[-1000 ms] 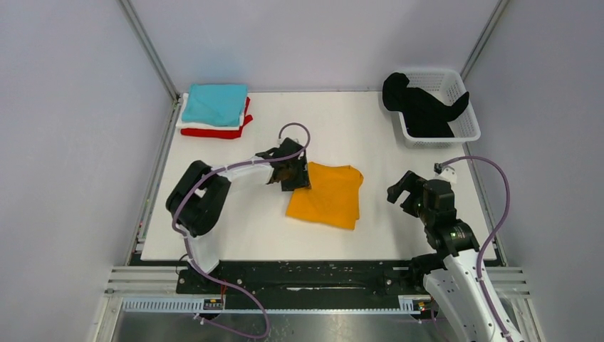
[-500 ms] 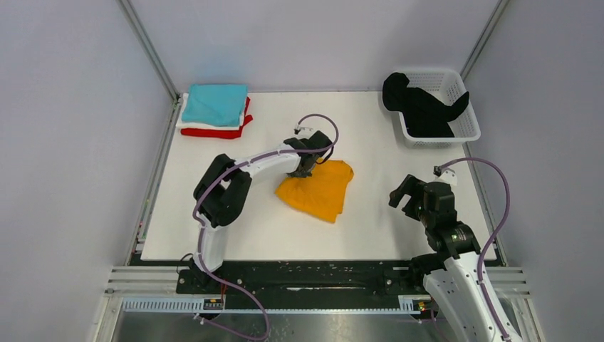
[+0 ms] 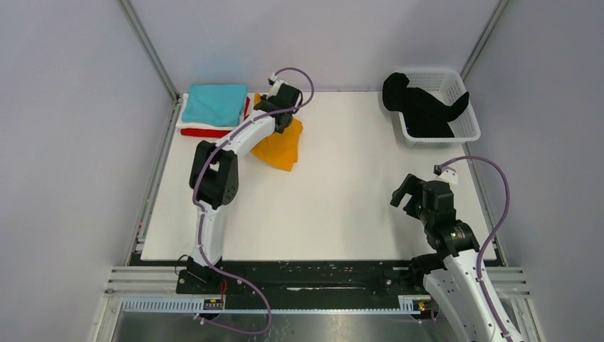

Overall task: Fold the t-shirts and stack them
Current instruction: Put the neatly folded tshirt into the corner of the board with the left arm

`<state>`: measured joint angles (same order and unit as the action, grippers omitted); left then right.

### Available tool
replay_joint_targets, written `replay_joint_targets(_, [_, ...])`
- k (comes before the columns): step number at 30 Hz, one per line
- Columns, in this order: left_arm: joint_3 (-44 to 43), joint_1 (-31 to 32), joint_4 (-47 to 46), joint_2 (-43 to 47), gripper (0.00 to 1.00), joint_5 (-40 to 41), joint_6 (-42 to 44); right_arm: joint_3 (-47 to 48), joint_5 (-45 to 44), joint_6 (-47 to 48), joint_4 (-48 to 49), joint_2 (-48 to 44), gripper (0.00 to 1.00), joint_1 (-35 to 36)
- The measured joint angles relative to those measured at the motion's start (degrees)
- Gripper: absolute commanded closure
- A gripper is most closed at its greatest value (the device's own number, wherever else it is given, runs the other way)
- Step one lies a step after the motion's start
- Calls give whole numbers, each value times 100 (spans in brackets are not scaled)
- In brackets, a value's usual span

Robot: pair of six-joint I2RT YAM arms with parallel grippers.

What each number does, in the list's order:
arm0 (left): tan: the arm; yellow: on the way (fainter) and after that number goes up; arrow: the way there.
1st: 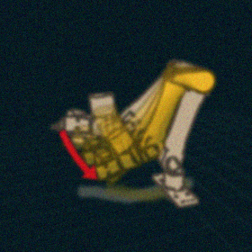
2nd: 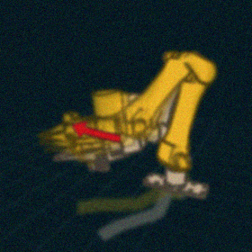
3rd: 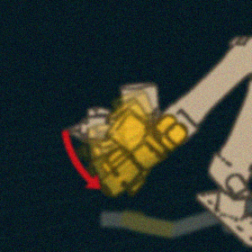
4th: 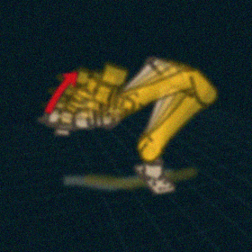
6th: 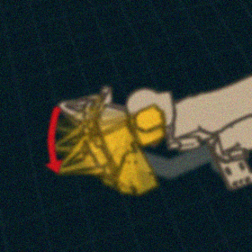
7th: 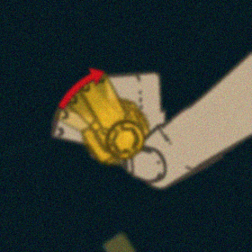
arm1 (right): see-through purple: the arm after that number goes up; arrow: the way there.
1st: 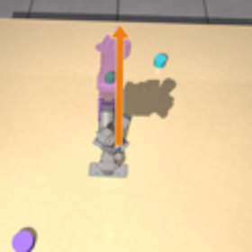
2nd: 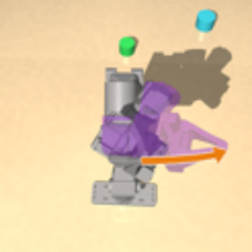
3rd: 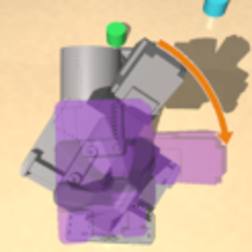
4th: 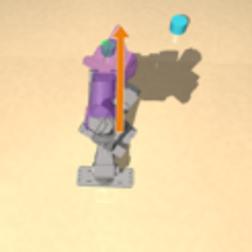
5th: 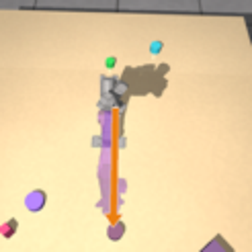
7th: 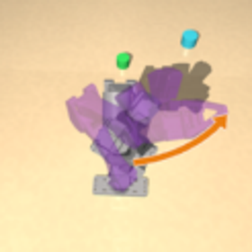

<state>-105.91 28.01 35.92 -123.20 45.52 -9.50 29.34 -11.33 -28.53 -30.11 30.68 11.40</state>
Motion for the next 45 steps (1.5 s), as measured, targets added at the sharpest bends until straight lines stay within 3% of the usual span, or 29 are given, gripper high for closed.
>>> replay_joint_targets(7, [-1303,-625,-293,-345,100,280,1220,-4,-118,85,72,52,2,0])
replay_joint_targets(16, [-1886,-1038,-616,-348,100,284,2140,-39,-297,136,133,57,1,0])
replay_joint_targets(35, [-2767,-1115,-1054,-603,100,142,2535,-42,-321,157,216,140,1,0])
replay_joint_targets(45, [-2824,-1580,-1864,-1169,100,164,2970,-42,-431,164,234,205,1,0])
